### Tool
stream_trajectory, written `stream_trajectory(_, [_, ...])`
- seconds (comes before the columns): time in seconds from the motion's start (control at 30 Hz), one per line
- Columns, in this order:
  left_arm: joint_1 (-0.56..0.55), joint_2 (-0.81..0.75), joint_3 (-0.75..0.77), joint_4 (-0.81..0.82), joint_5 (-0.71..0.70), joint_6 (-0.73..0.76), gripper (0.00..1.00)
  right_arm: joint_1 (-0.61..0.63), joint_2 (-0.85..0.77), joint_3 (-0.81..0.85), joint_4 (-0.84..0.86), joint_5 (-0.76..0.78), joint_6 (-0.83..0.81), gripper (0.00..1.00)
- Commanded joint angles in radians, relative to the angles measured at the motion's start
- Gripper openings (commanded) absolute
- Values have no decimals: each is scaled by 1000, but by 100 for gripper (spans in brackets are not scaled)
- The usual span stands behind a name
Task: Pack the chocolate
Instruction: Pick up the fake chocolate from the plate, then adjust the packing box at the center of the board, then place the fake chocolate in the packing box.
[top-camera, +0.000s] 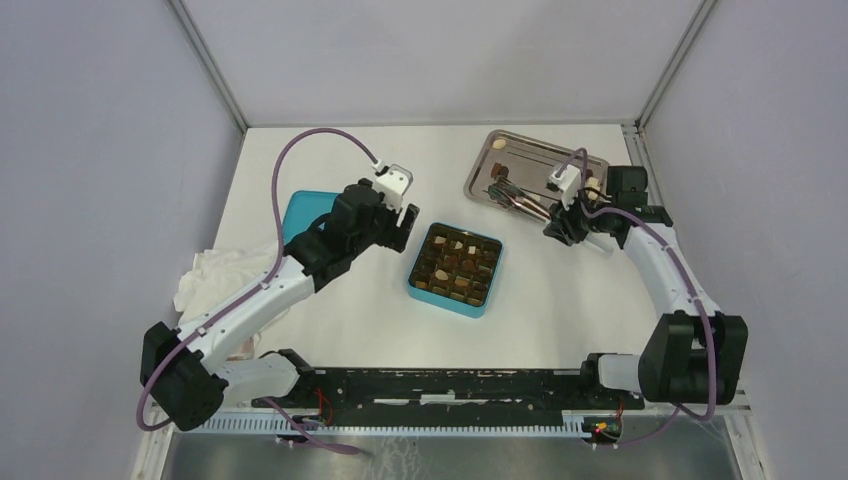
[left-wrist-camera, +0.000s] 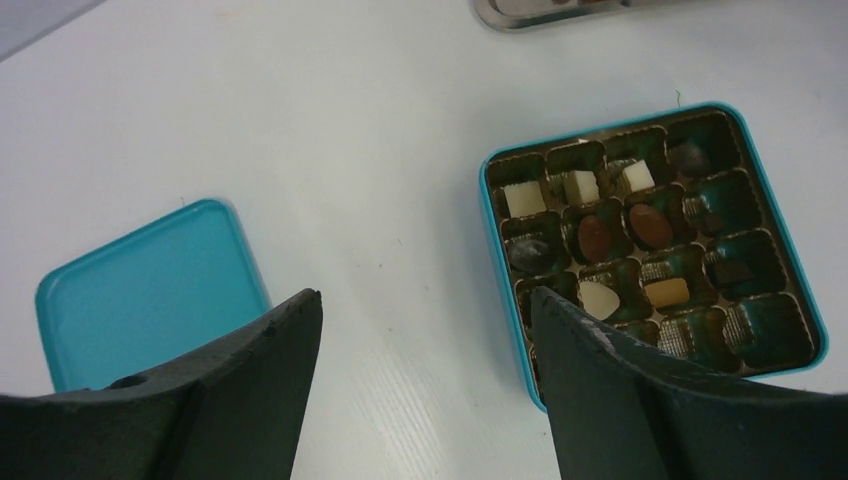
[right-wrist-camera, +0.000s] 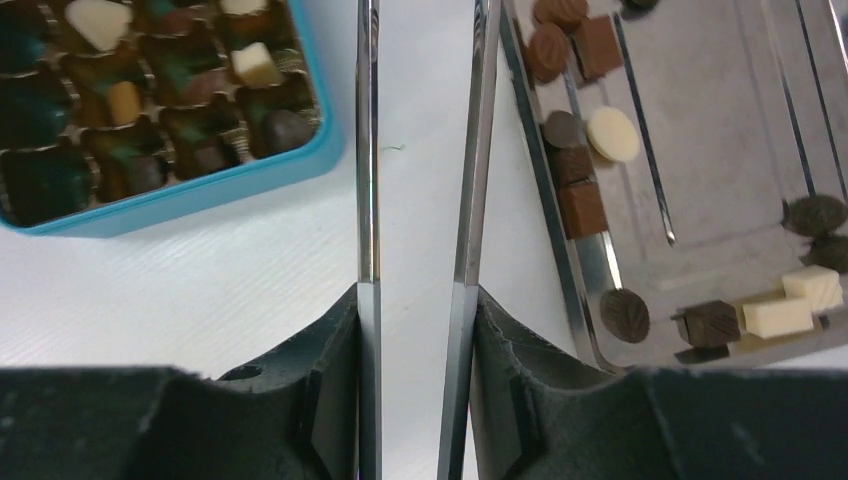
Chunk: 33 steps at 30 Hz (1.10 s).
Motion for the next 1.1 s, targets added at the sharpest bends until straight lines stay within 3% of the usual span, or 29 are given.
stream_trajectory(0.0, [4, 76, 68, -33, 110, 16, 79, 12, -102, -65, 22, -207, -99, 0])
stream_trajectory(0.13, [3, 170, 123, -65, 191, -50, 73, 35, -165, -139, -4, -260, -155, 0])
stream_trajectory(0.43, [40, 444, 285, -198, 270, -167, 40, 103, -254, -216, -56, -283, -242, 0])
stream_trajectory(0.63, [105, 572, 325, -195, 411, -206, 38, 139, -279, -243, -64, -271, -258, 0])
stream_trajectory(1.07, [105, 699, 347, -195, 491, -230, 31, 205, -258, -248, -68, -237, -264, 0])
